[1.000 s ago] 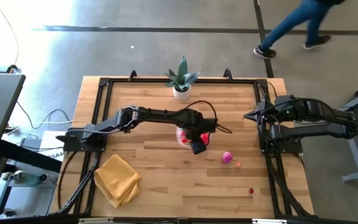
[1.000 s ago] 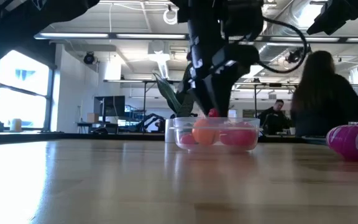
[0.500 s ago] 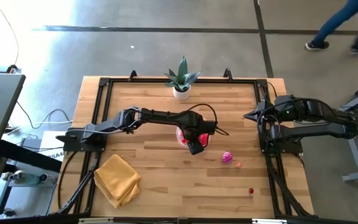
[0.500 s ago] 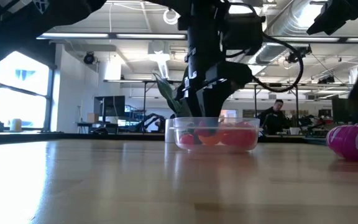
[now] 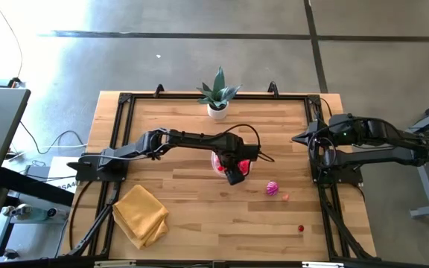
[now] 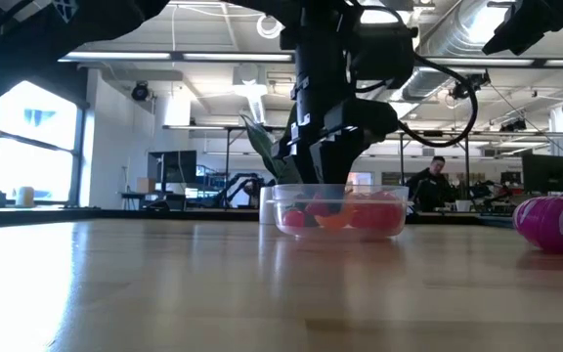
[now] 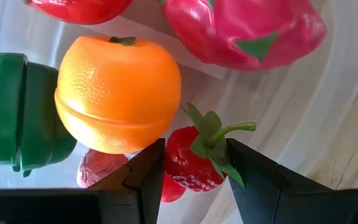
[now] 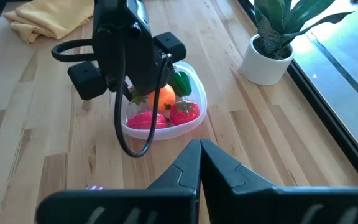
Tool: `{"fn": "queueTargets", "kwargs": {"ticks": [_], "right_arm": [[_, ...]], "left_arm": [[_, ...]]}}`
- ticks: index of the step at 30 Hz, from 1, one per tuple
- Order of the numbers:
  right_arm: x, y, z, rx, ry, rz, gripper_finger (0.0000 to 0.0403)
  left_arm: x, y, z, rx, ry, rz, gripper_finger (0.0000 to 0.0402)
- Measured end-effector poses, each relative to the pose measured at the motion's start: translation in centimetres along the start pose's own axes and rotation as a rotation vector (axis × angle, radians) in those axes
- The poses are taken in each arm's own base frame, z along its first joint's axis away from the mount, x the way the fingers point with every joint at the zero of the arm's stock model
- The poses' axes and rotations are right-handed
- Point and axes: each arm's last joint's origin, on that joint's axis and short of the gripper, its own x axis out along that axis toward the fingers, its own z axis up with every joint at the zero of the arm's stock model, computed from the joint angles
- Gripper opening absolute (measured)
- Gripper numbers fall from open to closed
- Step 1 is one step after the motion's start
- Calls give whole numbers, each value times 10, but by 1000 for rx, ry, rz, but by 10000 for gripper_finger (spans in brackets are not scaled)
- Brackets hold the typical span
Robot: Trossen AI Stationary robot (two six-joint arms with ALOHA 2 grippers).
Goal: Pick and placing Produce into tupperware
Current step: Put the strawberry into the transparent bin
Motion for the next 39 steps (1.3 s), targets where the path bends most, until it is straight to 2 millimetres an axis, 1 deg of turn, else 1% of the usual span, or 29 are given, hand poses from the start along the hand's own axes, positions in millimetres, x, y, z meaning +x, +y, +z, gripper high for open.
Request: {"fn": "queueTargets", "kwargs": {"ticks": [18,33,36,39], "right_arm": [[0,0,0,0,0,0,0],[0,0,0,0,0,0,0],[0,0,0,0,0,0,0],[0,0,0,0,0,0,0]], "left_arm": [[0,1,-4,-7,52,-20,152],[-1,1,-4,-9,52,-20,152],[-1,1,-4,-11,52,-20,163],[-1,1,-4,-34,50,-14,192]]}}
